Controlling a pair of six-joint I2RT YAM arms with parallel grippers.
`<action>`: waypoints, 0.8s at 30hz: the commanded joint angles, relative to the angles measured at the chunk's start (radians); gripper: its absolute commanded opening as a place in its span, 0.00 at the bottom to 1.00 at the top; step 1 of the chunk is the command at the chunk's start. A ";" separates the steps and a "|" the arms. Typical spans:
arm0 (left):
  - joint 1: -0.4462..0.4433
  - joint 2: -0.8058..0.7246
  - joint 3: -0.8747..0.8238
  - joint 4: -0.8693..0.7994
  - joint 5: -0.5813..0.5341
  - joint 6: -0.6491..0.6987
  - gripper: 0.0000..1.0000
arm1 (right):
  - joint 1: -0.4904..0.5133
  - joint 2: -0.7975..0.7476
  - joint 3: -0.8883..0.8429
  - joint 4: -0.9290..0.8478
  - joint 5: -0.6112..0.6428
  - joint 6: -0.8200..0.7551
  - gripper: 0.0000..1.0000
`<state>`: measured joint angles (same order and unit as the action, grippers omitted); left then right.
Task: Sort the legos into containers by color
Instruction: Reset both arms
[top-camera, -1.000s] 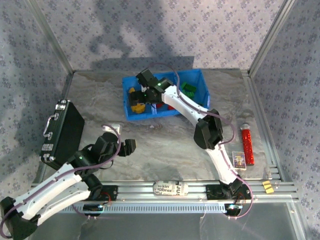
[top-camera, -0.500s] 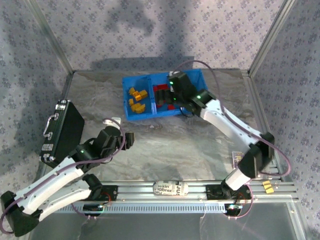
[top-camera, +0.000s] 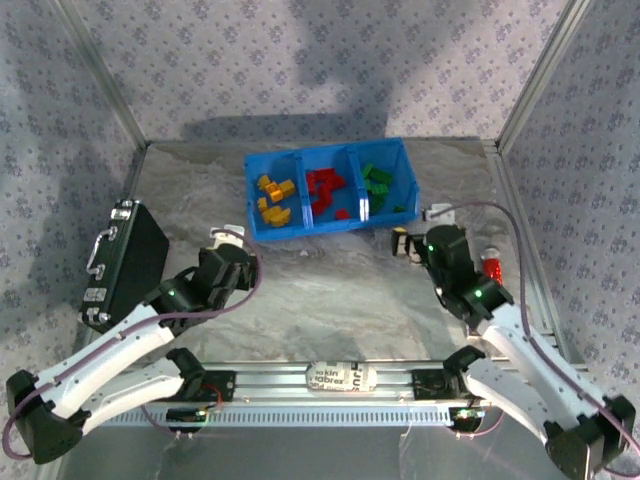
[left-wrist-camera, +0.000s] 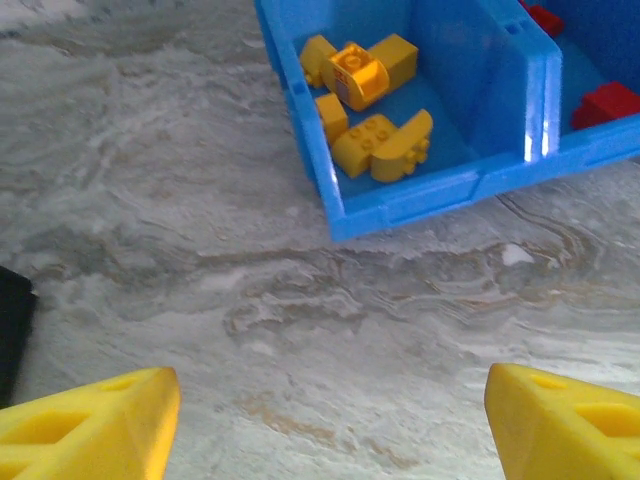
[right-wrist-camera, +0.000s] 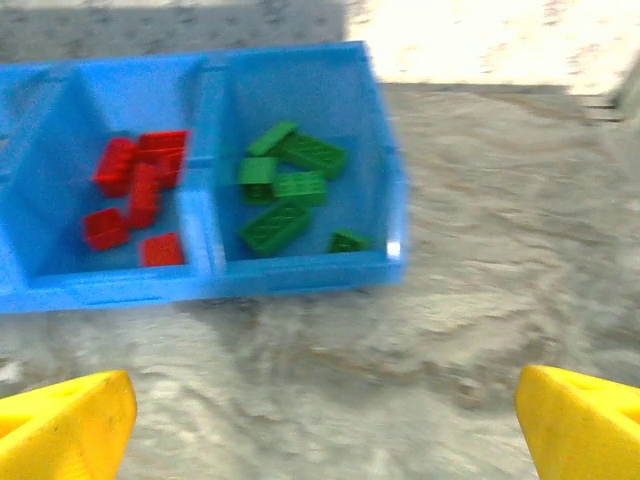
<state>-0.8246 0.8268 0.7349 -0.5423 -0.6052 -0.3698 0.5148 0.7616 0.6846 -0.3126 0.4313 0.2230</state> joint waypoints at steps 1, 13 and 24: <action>0.009 -0.054 -0.024 0.057 -0.159 0.124 0.80 | -0.032 -0.114 -0.059 -0.060 0.159 -0.008 0.99; 0.258 -0.048 -0.200 0.223 -0.224 0.209 0.97 | -0.073 -0.415 -0.318 -0.126 0.474 0.263 0.99; 0.344 -0.019 -0.377 0.419 -0.255 0.219 1.00 | -0.117 -0.403 -0.487 0.135 0.449 -0.003 0.99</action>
<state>-0.5014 0.8013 0.3889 -0.2161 -0.8326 -0.1642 0.4168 0.3248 0.2478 -0.2882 0.8539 0.2958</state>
